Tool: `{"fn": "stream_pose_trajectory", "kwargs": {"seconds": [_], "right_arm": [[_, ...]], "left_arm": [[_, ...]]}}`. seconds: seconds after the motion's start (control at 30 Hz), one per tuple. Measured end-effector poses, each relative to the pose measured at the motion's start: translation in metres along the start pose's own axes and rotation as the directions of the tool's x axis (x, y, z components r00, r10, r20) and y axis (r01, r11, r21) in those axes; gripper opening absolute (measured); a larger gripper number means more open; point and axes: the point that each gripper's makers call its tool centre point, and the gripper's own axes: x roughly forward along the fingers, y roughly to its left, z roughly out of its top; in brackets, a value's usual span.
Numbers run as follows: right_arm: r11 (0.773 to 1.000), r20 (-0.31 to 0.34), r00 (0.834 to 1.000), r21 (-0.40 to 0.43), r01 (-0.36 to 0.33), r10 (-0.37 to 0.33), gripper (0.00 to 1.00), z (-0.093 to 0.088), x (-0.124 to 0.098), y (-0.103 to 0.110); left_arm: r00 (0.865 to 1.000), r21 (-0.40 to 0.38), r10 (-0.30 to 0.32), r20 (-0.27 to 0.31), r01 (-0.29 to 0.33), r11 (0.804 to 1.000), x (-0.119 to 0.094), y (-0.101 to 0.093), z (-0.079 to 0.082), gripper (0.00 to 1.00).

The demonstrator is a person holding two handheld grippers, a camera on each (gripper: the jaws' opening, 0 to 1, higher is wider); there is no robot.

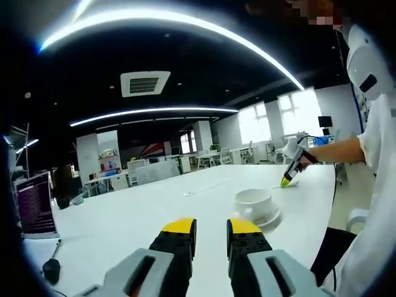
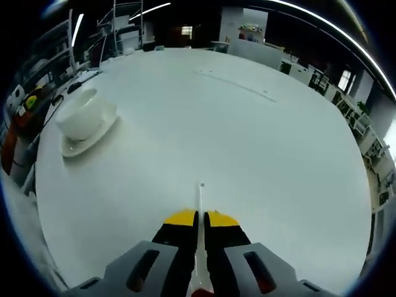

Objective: Tidy tabletop coffee trays, cups and spoons，present forward

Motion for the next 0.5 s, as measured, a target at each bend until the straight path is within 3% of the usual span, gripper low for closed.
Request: {"fn": "stream_pose_trajectory", "kwargs": {"seconds": [0.27, 0.5], "right_arm": [[1.0, 0.026, 0.999, 0.018, 0.019, -0.019, 0.05, 0.004, -0.006, -0.007], [0.999, 0.075, 0.996, 0.018, 0.046, -0.047, 0.05, 0.018, -0.021, -0.012]], "left_arm": [[1.0, -0.001, -0.019, -0.01, 0.019, 1.0, 0.001, 0.002, 0.001, 0.23], [0.998, -0.002, -0.043, -0.045, 0.043, 0.999, 0.004, 0.0, -0.002, 0.25]]}}
